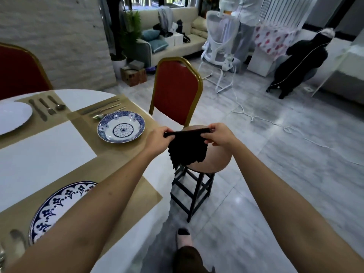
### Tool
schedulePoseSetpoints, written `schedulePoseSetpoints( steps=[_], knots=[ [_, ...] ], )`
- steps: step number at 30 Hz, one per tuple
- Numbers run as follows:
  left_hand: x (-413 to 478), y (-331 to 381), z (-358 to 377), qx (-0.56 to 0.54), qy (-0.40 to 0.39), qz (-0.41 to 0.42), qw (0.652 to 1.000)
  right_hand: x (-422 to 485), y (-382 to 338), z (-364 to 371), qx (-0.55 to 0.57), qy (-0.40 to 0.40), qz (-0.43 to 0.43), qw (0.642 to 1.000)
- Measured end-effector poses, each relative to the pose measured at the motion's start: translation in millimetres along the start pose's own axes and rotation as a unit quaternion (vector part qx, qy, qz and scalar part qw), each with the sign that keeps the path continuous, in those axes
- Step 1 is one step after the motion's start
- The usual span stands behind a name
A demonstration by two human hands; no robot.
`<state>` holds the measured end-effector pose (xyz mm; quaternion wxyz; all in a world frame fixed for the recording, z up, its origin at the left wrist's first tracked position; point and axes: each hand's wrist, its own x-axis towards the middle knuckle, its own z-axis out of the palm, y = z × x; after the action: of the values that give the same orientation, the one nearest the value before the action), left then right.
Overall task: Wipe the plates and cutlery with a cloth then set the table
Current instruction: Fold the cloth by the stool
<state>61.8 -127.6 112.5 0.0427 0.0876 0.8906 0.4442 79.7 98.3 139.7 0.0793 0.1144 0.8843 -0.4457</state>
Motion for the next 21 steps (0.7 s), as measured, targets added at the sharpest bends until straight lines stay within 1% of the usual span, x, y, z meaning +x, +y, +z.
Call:
schedulePoseSetpoints(
  steps=[3,6,9,12,15,19,21],
  knots=[
    [27.1,-6.1,28.6,0.012,-0.023,-0.015,1.000,24.9,25.6,-10.6,0.002,0.007,0.012,1.000],
    [63.2,1.2,59.2,0.050,-0.007,-0.006,0.999,59.7,50.3,-25.2,0.008,0.040,0.007,0.999],
    [96.7,11.7,85.7,0.055,0.006,-0.016,0.998,90.3,66.6,-41.0,-0.016,0.079,-0.012,0.997],
    [121.6,13.5,110.8,0.061,0.008,-0.018,0.998,114.2,87.4,-51.0,-0.014,0.088,-0.007,0.996],
    [126.5,-4.1,132.8,0.094,-0.030,-0.025,0.995,121.8,117.9,-44.7,-0.029,0.056,-0.003,0.998],
    [112.7,-31.7,151.1,0.109,-0.152,-0.055,0.981,117.3,163.7,-33.8,-0.052,-0.045,0.002,0.998],
    [111.5,-37.9,156.9,0.105,-0.191,-0.060,0.974,120.1,177.0,-33.0,-0.061,-0.082,0.012,0.995]
  ],
)
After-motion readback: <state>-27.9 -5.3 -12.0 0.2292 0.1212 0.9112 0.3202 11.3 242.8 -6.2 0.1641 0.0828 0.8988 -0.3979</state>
